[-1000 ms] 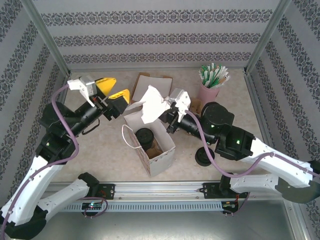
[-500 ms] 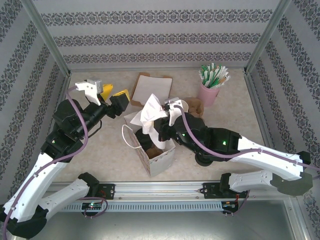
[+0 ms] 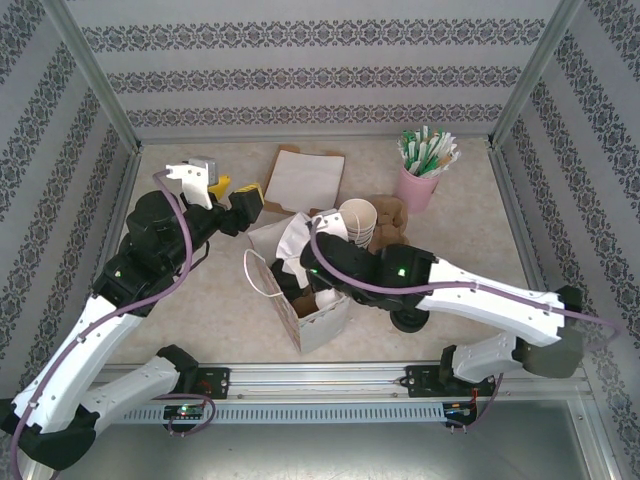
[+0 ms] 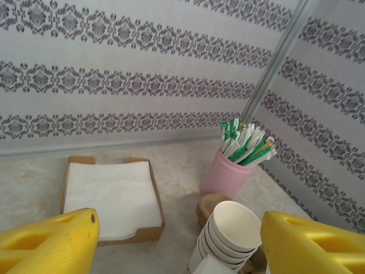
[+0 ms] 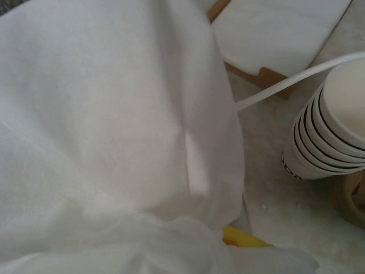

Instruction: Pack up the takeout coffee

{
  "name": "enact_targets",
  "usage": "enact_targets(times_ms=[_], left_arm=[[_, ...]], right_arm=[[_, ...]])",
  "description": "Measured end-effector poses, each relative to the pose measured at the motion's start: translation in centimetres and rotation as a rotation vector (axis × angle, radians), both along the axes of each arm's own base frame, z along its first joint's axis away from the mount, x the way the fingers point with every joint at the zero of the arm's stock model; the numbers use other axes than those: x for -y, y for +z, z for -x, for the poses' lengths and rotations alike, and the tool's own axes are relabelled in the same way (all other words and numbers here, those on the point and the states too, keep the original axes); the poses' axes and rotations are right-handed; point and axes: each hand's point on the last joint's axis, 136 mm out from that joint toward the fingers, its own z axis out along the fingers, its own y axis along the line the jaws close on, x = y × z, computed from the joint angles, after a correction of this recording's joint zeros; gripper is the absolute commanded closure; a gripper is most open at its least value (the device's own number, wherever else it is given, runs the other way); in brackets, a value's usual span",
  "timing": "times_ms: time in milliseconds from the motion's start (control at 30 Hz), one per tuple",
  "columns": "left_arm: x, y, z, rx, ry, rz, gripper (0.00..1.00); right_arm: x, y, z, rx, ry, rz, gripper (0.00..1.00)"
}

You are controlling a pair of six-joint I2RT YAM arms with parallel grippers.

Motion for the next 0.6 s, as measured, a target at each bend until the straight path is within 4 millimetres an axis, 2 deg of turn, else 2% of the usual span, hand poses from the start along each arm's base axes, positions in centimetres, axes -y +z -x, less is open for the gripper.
enact_targets(times_ms=[333, 600], left_arm=[[-0.4, -1.1, -0.1, -0.039, 0.025, -0.028, 0.25], [-0.6, -2.0, -0.4, -0.077, 0.040, -0.054, 0.25]], right_arm=[[-0.6, -4.5, 0.7, -0.119, 0.036, 0.217, 0.99], [-0.6, -7.0, 0.7, -0.170, 0.041, 0.346, 0.77]])
